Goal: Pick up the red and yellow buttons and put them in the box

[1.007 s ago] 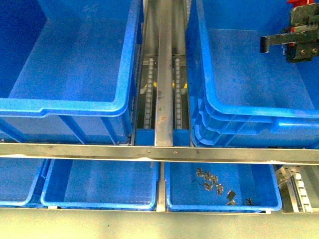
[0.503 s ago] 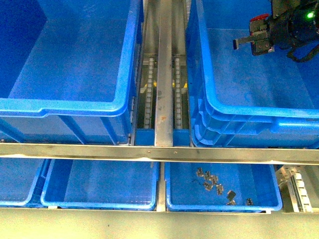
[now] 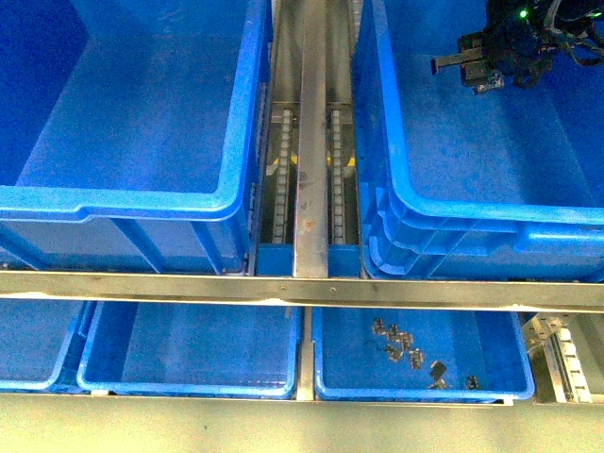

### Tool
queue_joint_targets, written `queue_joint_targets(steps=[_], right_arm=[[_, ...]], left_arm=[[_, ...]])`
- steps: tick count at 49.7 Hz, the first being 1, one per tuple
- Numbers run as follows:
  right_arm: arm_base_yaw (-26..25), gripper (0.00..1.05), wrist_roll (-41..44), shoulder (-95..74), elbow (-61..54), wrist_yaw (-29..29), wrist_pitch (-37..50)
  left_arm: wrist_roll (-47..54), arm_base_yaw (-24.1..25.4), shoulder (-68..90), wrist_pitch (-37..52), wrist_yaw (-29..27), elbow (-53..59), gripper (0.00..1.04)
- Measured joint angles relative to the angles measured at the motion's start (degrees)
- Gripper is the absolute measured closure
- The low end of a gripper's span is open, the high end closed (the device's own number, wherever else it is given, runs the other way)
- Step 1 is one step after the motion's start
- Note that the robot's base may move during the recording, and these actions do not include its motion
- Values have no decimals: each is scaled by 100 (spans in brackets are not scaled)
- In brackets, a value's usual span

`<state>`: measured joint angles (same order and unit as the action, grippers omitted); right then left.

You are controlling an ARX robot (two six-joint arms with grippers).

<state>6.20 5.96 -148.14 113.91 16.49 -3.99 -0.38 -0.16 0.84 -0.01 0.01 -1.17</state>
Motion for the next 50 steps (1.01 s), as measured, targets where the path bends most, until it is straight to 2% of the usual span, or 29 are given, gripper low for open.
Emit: queue_joint_targets(steps=[3, 6, 10, 11, 13, 17, 21, 34, 39, 43, 50], right_arm=[[-22, 70, -61, -205, 291, 37, -243], [-55, 57, -59, -317, 490, -2, -466], [-103, 40, -103, -313, 444, -15, -247], [-114, 34, -138, -234, 332, -4, -94], [-125, 30, -155, -146, 188, -2, 52], [-155, 14, -350, 361, -584, -48, 636], [-164, 5, -468, 918, -1338, -173, 1012], [63, 6, -1215, 3220, -4229, -400, 2310], [452, 6, -2317, 4725, -6111, 2, 2658], [796, 6, -3427, 6024, -7431, 603, 2343], [909, 6, -4142, 6876, -8056, 970, 2142]], left_arm=[[0, 0, 0, 0, 0, 2, 8], [0, 0, 0, 0, 0, 0, 8], [0, 0, 0, 0, 0, 0, 8], [0, 0, 0, 0, 0, 2, 8], [0, 0, 0, -2, 0, 0, 8], [0, 0, 0, 0, 0, 2, 8], [0, 0, 0, 0, 0, 2, 8], [0, 0, 0, 0, 0, 2, 8], [0, 0, 0, 0, 0, 0, 8], [0, 0, 0, 0, 0, 0, 8], [0, 0, 0, 0, 0, 0, 8]])
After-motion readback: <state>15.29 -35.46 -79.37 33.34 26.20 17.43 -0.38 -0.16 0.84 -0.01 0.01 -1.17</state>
